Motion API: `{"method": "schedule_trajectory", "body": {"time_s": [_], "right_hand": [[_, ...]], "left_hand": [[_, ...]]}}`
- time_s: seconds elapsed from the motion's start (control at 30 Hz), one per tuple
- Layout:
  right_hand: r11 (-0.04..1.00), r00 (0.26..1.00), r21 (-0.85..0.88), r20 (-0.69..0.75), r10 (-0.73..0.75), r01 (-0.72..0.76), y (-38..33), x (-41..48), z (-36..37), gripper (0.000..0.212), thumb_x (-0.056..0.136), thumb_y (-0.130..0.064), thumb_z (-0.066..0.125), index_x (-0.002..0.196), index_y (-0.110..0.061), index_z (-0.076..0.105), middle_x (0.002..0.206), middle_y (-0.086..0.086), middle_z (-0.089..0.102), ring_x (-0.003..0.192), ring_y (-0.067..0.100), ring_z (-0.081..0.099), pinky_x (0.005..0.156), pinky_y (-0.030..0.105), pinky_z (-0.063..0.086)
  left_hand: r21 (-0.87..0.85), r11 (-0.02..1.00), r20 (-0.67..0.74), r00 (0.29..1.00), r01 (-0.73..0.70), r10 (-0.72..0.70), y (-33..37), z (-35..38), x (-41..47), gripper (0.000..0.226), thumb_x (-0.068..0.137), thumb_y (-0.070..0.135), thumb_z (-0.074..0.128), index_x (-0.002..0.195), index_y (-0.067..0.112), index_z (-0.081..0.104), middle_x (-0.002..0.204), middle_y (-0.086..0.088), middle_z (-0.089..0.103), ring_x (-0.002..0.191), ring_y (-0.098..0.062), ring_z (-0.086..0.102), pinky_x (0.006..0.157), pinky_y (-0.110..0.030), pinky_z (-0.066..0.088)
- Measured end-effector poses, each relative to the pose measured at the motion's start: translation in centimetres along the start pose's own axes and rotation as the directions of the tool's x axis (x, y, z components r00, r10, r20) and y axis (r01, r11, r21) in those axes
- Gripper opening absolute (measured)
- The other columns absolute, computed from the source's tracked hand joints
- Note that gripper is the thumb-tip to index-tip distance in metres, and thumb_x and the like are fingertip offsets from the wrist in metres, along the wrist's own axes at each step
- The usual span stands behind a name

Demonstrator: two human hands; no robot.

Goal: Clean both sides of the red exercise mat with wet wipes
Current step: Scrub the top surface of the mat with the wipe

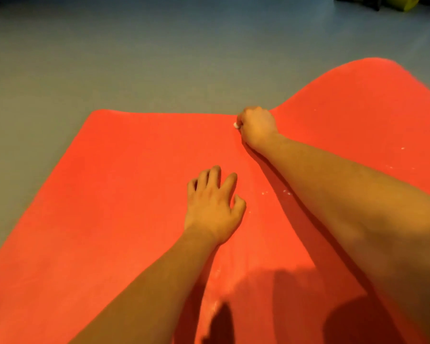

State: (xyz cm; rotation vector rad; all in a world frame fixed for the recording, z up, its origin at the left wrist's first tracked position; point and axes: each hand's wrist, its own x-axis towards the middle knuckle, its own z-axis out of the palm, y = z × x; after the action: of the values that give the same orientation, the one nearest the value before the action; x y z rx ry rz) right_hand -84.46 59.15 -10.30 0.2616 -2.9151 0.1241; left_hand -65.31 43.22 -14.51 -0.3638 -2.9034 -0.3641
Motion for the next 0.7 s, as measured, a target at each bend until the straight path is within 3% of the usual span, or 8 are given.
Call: {"method": "schedule_trajectory", "body": {"time_s": [0.17,0.5,0.7], "right_hand": [[0.999,0.999,-0.008,0.010,0.051,-0.051,0.0,3.4,0.2,0.024,0.086,-0.013,0.060,0.103,-0.011,0.076,0.109,0.019,0.071,0.100,0.040,0.067,0.080,0.041,0.053],[0.994,0.996,-0.073,0.032,-0.083,0.085,0.5,-0.6,-0.2,0.023,0.085,-0.016,0.062,0.102,-0.020,0.077,0.106,0.009,0.072,0.099,0.035,0.067,0.073,0.037,0.050],[0.997,0.999,-0.074,0.020,-0.026,0.027,1.1,2.3,-0.1,0.020,0.088,-0.020,0.062,0.100,-0.014,0.077,0.106,0.014,0.071,0.098,0.038,0.066,0.076,0.039,0.052]], "left_hand": [[-0.010,1.000,0.011,1.000,-0.001,0.001,-0.1,0.2,0.1,0.056,0.090,0.048,0.045,0.141,0.030,0.056,0.148,-0.007,0.047,0.136,-0.029,0.041,0.114,-0.050,0.032],[0.000,1.000,0.000,1.000,0.008,-0.008,0.2,0.2,0.0,0.051,0.090,0.044,0.048,0.138,0.029,0.058,0.145,-0.007,0.050,0.133,-0.028,0.041,0.112,-0.049,0.033],[0.003,1.000,-0.015,1.000,0.011,-0.011,0.1,0.3,0.1,0.049,0.090,0.044,0.048,0.136,0.030,0.057,0.142,-0.005,0.049,0.132,-0.027,0.042,0.112,-0.048,0.033]]}}
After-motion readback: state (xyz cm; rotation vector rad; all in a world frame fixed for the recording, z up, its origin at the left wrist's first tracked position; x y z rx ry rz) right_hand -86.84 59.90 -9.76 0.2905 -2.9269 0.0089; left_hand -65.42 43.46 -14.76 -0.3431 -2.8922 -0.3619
